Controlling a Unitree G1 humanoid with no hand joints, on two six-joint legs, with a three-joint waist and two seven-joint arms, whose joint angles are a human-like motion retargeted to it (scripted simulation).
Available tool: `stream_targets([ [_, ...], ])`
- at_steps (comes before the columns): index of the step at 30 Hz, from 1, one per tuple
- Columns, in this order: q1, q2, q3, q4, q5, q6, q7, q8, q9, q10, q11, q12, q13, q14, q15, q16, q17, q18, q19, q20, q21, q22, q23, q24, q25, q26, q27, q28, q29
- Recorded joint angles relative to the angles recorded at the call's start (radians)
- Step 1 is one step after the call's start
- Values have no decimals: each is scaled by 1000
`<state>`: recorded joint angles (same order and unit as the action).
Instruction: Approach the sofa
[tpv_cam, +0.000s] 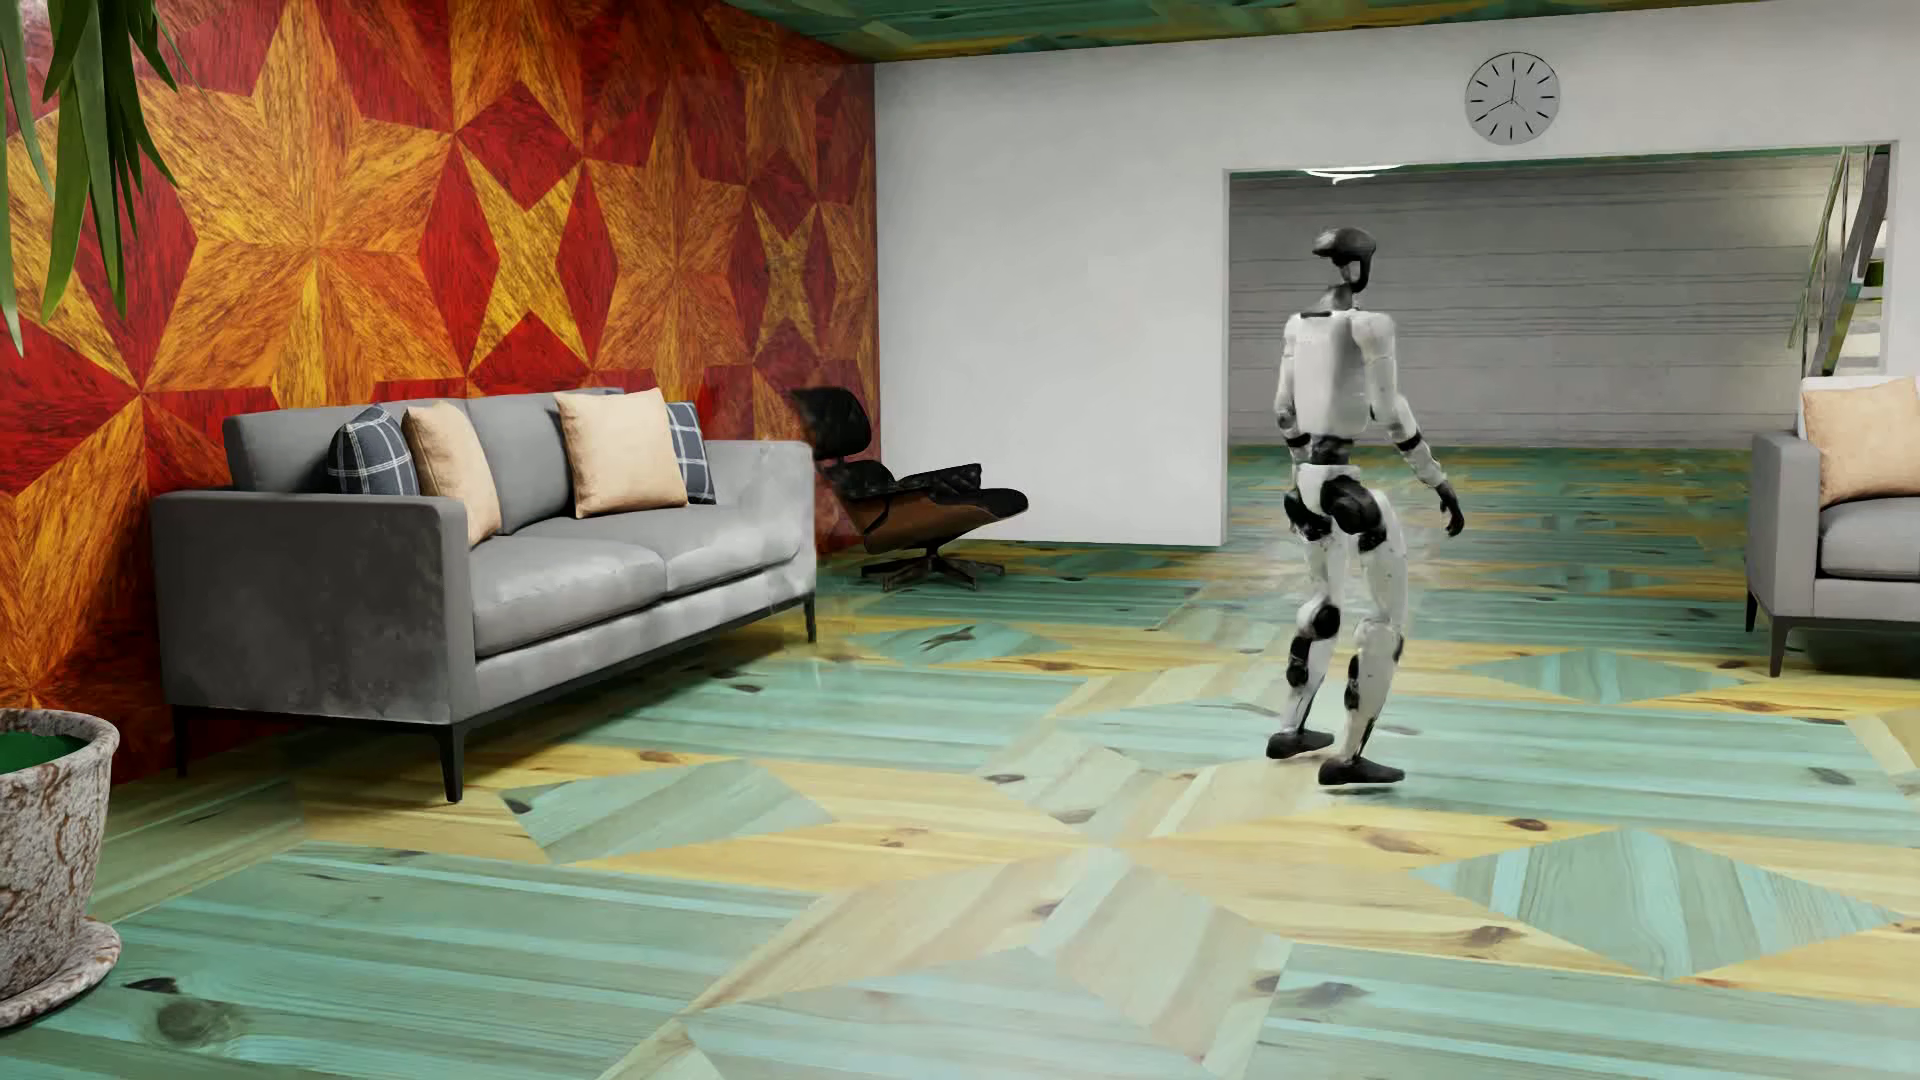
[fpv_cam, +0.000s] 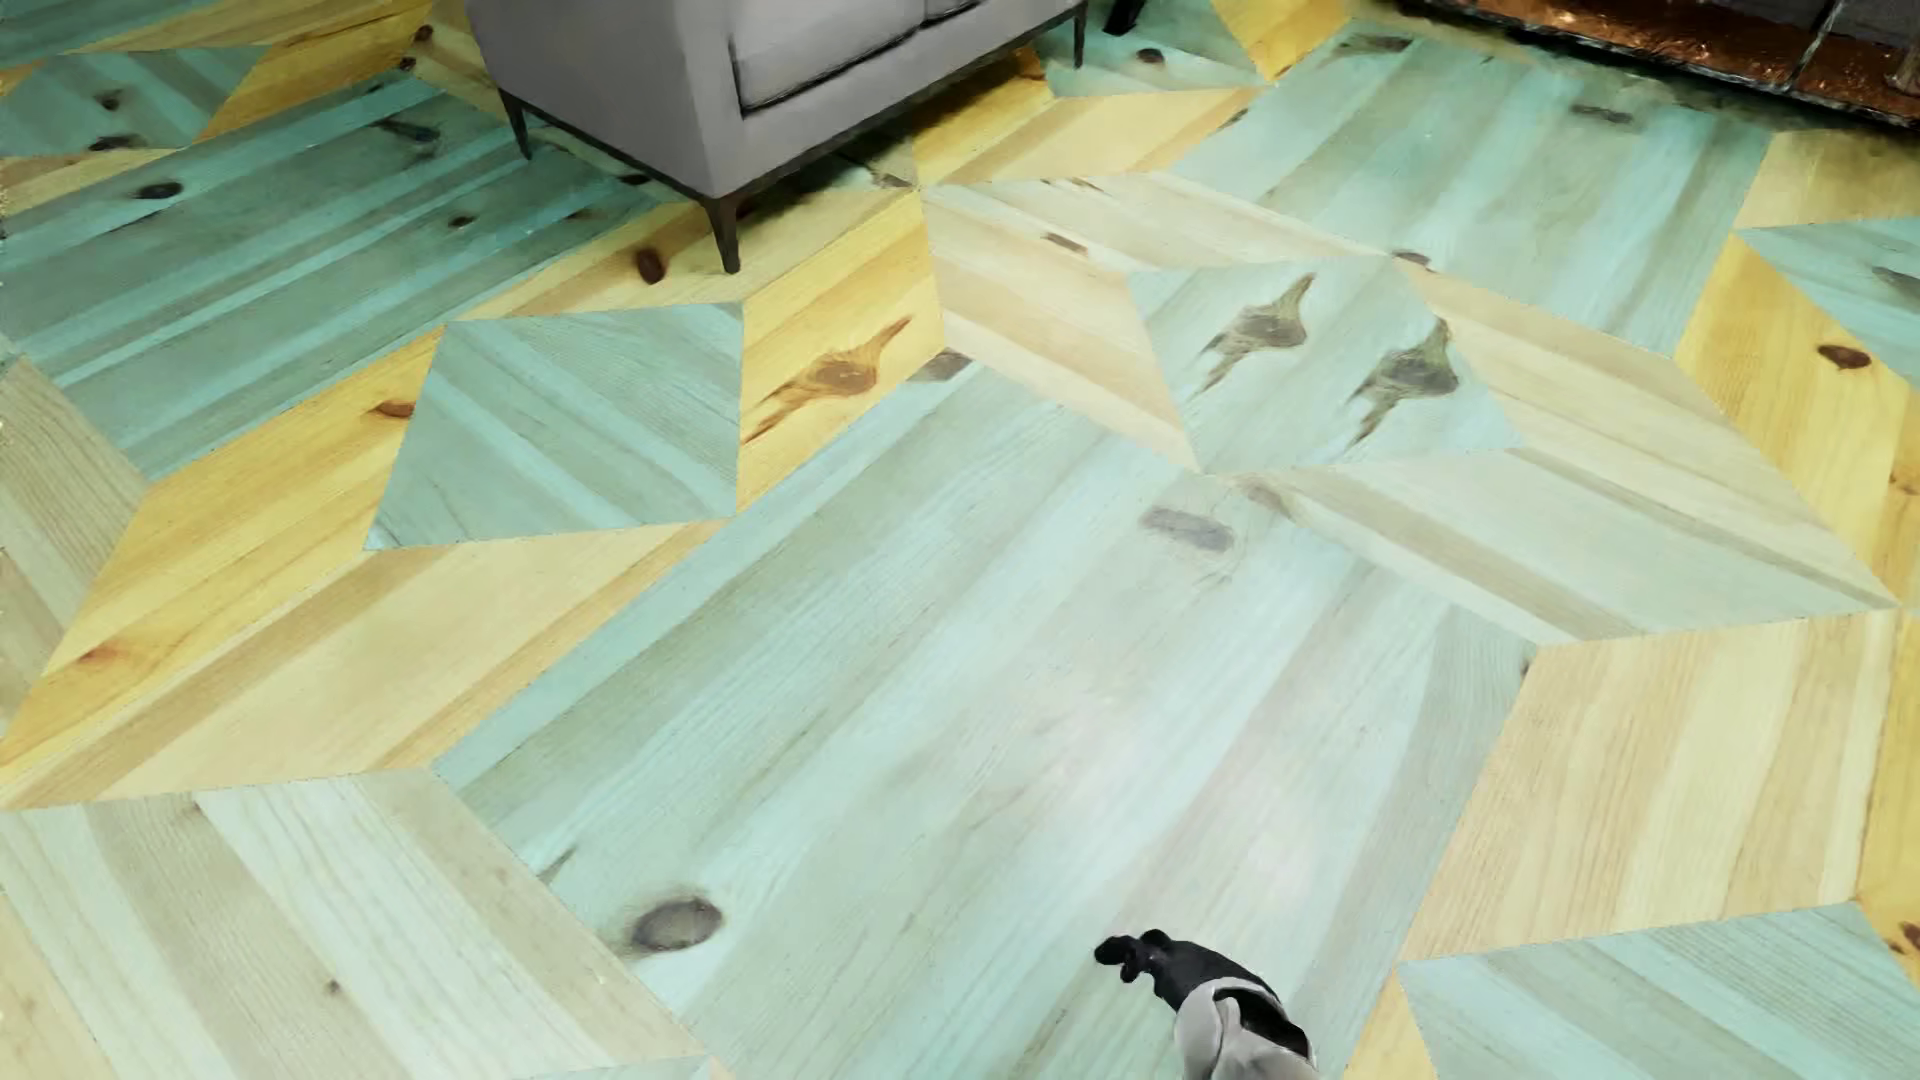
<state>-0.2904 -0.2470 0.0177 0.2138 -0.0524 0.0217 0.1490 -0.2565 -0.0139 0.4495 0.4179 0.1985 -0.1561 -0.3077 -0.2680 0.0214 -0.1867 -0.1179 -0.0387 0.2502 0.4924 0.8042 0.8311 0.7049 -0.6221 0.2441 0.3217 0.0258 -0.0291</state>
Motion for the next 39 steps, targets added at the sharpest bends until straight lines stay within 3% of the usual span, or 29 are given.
stream_targets([
  [3,52,24,-3,-35,-28,-1,8,-11,-8,-98,-22,-38,36,49,9,7,9,-7,9,-54,-79,5,-34,30,47,2,13,-16,-74],
  [5,64,34,-6,-53,-44,-3,5,-20,-10,-120,-34,-57,82,55,13,15,20,-4,16,-88,-102,-16,-47,40,71,-22,7,-18,-90],
  [11,35,33,-9,-62,-56,0,-9,-26,-11,-62,-28,-68,179,21,12,11,43,19,29,-116,47,-53,94,5,30,-42,42,0,45],
  [12,29,29,-9,-60,-55,1,-6,-22,-10,-51,-25,-63,194,14,13,13,55,22,32,-115,41,-55,118,4,55,-41,54,-5,58],
  [14,15,19,-11,-53,-51,2,3,-7,-7,-23,-21,-64,228,-1,16,13,86,29,40,-112,-51,-49,111,6,170,-32,88,-12,4],
  [16,-13,3,-13,-39,-43,5,15,16,-2,37,-6,-56,254,-28,16,21,55,40,52,-108,-17,-47,82,6,148,-31,52,-20,-31],
  [19,-89,-31,-12,-8,-23,15,6,78,7,211,23,-41,220,-43,22,25,-1,19,81,-110,62,-51,77,1,84,-22,28,-14,12],
  [20,-124,-47,-9,-13,-15,18,-43,111,10,283,32,-40,191,-34,27,23,-17,-19,94,-107,80,-51,86,-9,69,-19,30,-11,29],
  [22,-172,-82,-1,-117,-2,19,-287,195,14,399,47,-33,119,-26,43,17,-41,-127,128,-89,96,-65,107,-33,51,-23,47,34,45],
  [24,-92,-131,0,-312,1,13,-600,305,16,400,61,-34,49,-103,65,8,-63,-130,176,-86,86,-71,94,-53,42,-24,55,52,34],
  [25,-32,-156,4,-365,5,8,-715,381,18,361,55,-29,10,-158,82,4,-72,-133,209,-89,77,-78,81,-58,42,-23,53,47,23],
  [26,-11,-182,8,-367,15,8,-719,462,22,330,47,-11,-37,-203,100,2,-77,-133,255,-93,75,-88,69,-62,44,-28,46,37,10],
  [27,-7,-213,9,-351,34,9,-596,544,27,301,35,4,-86,-232,119,-4,-81,-6,285,-101,82,-98,51,-66,45,-32,32,26,5],
  [28,-11,-234,15,-336,61,9,-466,631,31,273,2,14,-136,-248,148,-14,-88,72,287,-109,100,-97,28,-68,38,-33,18,15,7],
  [29,-26,-267,25,-338,60,4,-368,676,40,258,-37,15,-177,-236,169,-18,-91,109,291,-128,108,-93,-5,-66,39,-35,5,7,-5],
  [30,-44,-317,32,-328,10,-11,-272,625,51,246,-59,13,-193,-217,160,-8,-78,130,272,-156,103,-85,-44,-58,45,-32,-2,-2,-33],
  [31,-56,-353,37,-310,-65,-32,-174,451,60,222,-82,10,-188,-193,136,13,-55,142,172,-186,90,-68,-83,-42,58,-26,-11,-13,-68],
  [32,-62,-358,41,-293,-163,-55,-76,195,64,191,-117,5,-167,-167,75,30,-31,152,86,-207,75,-44,-116,-33,77,-17,-20,-19,-99],
  [33,-63,-337,44,-275,-265,-77,19,-122,64,155,-127,0,-139,-138,58,43,-10,161,105,-212,76,-17,-136,-31,95,0,-30,-22,-112],
  [34,-57,-301,41,-252,-331,-92,101,-345,60,111,-99,-7,-108,-105,68,56,1,168,58,-212,93,13,-142,-28,102,19,-34,-24,-103],
  [35,-44,-257,33,-226,-369,-99,177,-486,56,64,-53,-12,-76,-73,80,67,0,173,27,-213,124,41,-138,-23,94,34,-37,-26,-84],
  [36,-24,-230,21,-198,-391,-99,247,-513,53,23,28,-10,-45,-45,81,76,-13,176,-2,-214,159,59,-124,-17,81,43,-34,-23,-59],
  [39,23,-169,-15,-112,-440,-88,430,-393,44,-51,298,5,48,20,61,98,-78,179,-11,-217,178,48,-37,-13,85,22,16,-2,-20],
])
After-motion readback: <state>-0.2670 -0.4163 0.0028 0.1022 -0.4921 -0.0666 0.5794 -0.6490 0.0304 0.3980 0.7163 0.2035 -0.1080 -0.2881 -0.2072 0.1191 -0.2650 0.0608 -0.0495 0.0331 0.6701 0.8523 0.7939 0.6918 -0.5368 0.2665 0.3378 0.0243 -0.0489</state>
